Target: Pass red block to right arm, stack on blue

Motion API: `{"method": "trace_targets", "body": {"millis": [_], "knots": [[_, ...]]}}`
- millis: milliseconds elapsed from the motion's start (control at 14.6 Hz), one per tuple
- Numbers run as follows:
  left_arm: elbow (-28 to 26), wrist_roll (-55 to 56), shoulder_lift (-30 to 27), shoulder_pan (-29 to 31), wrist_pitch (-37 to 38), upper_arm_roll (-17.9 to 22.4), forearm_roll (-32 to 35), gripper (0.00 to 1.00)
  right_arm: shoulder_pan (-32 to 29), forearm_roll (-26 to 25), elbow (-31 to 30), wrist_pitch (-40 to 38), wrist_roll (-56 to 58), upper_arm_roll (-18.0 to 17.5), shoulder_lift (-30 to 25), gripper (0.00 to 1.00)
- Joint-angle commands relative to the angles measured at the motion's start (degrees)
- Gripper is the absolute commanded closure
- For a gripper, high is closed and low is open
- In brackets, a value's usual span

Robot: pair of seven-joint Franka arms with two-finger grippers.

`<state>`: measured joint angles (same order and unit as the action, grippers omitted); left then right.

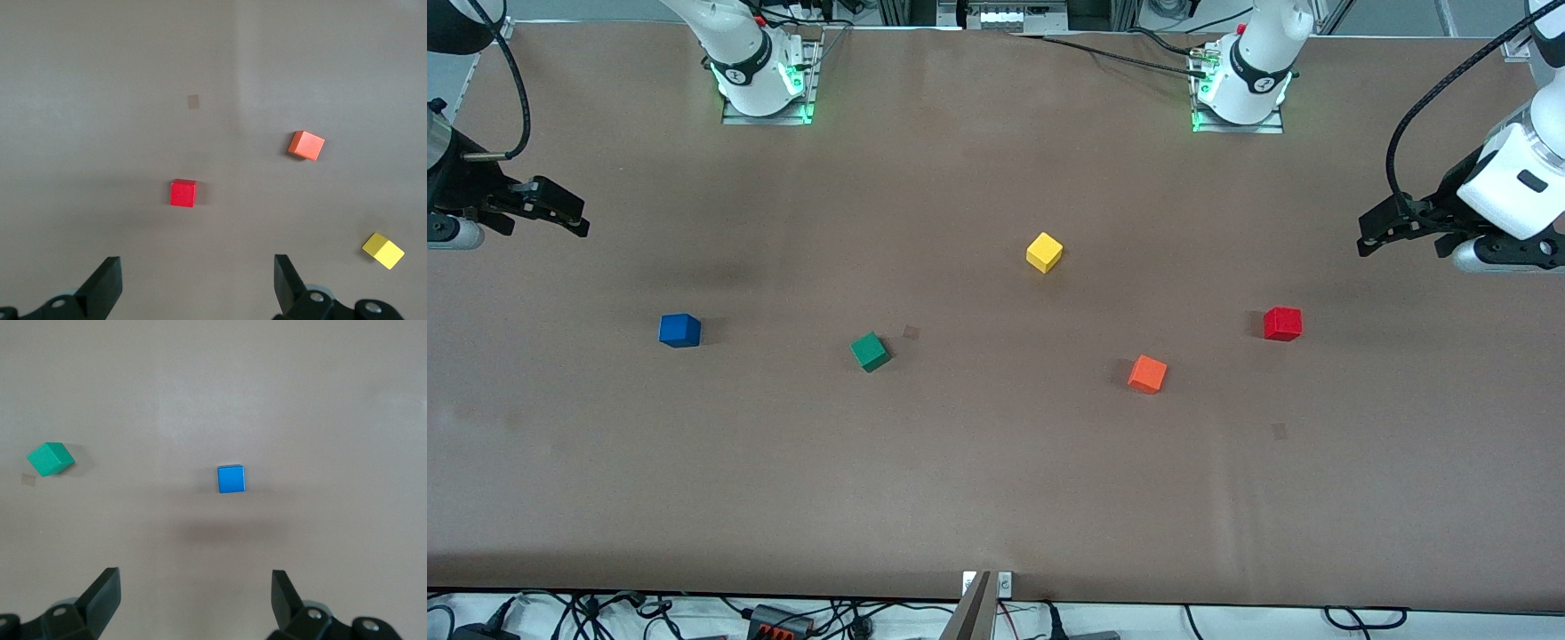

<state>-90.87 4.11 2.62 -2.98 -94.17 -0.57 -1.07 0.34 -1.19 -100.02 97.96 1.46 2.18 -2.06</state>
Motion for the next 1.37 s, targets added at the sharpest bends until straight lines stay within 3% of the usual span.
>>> {"method": "trace_targets", "body": {"millis": [0, 957, 1298], "knots": [[1.0, 0.4, -0.1, 0.0, 1.1, 0.0, 1.1, 0.00, 0.0, 0.0, 0.0, -0.8, -0.2, -0.2, -0.8, 0.00], [2.4, 0.4, 0.9, 0.3, 1.4, 0.1, 1.2, 0.00, -0.3, -0.7, -0.3, -2.0, 0.6, 0.4, -1.4, 0.00], [2.4, -0.2, 3.8, 1.1, 6.2, 0.1, 1.3, 0.00, -0.1, -0.7, -0.3, -2.0, 0.6, 0.3, -1.4, 0.00]]}}
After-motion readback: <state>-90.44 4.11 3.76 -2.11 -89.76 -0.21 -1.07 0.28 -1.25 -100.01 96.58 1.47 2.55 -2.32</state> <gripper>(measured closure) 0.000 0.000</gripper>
